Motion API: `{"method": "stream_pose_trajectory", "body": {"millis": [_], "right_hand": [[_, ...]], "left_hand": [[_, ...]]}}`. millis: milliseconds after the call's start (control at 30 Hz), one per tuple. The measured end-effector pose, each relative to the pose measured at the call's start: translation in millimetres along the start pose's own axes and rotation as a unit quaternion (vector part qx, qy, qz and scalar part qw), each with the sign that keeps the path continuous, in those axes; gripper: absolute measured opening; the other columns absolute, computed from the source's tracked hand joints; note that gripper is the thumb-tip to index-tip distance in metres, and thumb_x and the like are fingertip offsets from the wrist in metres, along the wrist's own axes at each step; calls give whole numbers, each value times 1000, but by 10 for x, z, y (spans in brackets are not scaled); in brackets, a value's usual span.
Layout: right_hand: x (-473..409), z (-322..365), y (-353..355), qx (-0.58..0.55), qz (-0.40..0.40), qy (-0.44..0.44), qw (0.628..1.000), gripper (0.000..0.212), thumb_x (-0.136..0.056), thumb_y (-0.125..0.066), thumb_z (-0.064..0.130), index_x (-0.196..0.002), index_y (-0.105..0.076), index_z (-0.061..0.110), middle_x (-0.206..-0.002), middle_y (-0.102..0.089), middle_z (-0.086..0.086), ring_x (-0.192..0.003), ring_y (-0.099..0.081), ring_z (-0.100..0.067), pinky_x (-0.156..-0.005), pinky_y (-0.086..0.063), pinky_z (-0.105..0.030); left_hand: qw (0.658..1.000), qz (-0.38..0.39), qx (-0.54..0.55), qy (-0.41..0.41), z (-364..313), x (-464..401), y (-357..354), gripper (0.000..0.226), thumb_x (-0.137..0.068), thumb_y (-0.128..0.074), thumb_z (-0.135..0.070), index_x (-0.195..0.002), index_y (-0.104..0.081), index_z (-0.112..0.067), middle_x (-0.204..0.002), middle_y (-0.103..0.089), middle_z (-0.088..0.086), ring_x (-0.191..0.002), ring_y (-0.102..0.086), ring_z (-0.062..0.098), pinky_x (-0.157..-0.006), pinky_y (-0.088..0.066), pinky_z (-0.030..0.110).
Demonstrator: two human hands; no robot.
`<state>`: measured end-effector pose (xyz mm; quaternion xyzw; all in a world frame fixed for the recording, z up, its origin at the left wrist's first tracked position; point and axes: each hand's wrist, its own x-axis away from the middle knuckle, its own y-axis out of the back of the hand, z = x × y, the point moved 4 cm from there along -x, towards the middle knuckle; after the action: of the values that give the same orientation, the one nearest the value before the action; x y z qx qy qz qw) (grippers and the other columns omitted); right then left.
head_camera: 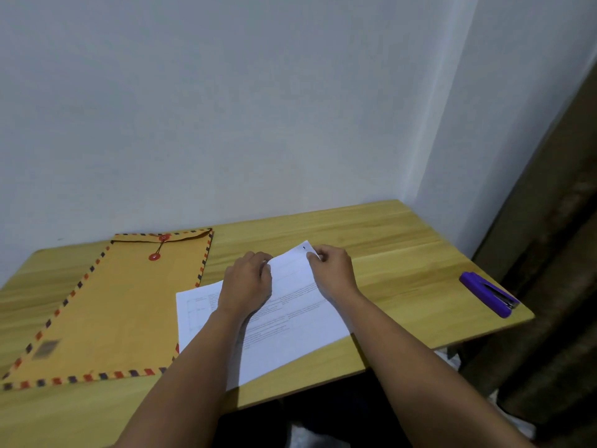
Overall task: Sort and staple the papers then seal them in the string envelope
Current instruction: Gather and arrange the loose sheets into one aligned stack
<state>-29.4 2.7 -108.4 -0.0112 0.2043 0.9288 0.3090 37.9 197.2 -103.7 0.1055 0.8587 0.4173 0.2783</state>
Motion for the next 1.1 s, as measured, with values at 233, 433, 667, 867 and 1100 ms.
{"method": "stream_pose_trajectory", "body": {"millis": [233,433,667,867,1100], "right_hand": [[-42,-47,-17,-113,17,-46,992,11,-88,-71,17,-80,-74,22,-64,-69,5,-62,-57,-17,-62,-47,-34],[-116,-52,-26,-156,-8,-45,987,12,-88,-78,16,-78,-72,21,-59,-58,7,-59,-47,-14,-62,-41,-31],[-73,-76,-41,-119,-21,-11,993,10,-92,-75,25,-83,-74,25,-65,-67,11,-58,-55,-7,-61,-48,-30],[-27,-71,-24,-82,-37,4,996,9,-97,-69,27,-93,-77,26,-66,-66,12,-59,-57,-3,-62,-51,-29],[139,11,13,12,-30,36,999,34,-105,-56,32,-136,-66,23,-121,-74,4,-106,-66,-10,-87,-53,-28]], "left_hand": [[1000,-13,0,-11,-27,7,9,19,-96,-51,-22,-114,-58,-21,-92,-64,-5,-85,-60,22,-80,-48,42],[998,-2,-30,-56,-113,39,10,18,-95,-52,-18,-112,-56,-22,-87,-61,-8,-81,-56,21,-71,-44,39],[998,13,-45,32,-166,-89,-52,20,-83,-49,-19,-101,-55,-23,-81,-62,-9,-80,-54,22,-77,-45,41],[998,-18,-58,21,-122,-70,-174,21,-93,-46,-27,-110,-57,-24,-84,-66,-7,-85,-57,23,-80,-44,44],[999,-24,-34,18,-153,-54,-157,22,-94,-47,-21,-108,-64,-22,-99,-67,-2,-93,-59,25,-85,-42,45]]}}
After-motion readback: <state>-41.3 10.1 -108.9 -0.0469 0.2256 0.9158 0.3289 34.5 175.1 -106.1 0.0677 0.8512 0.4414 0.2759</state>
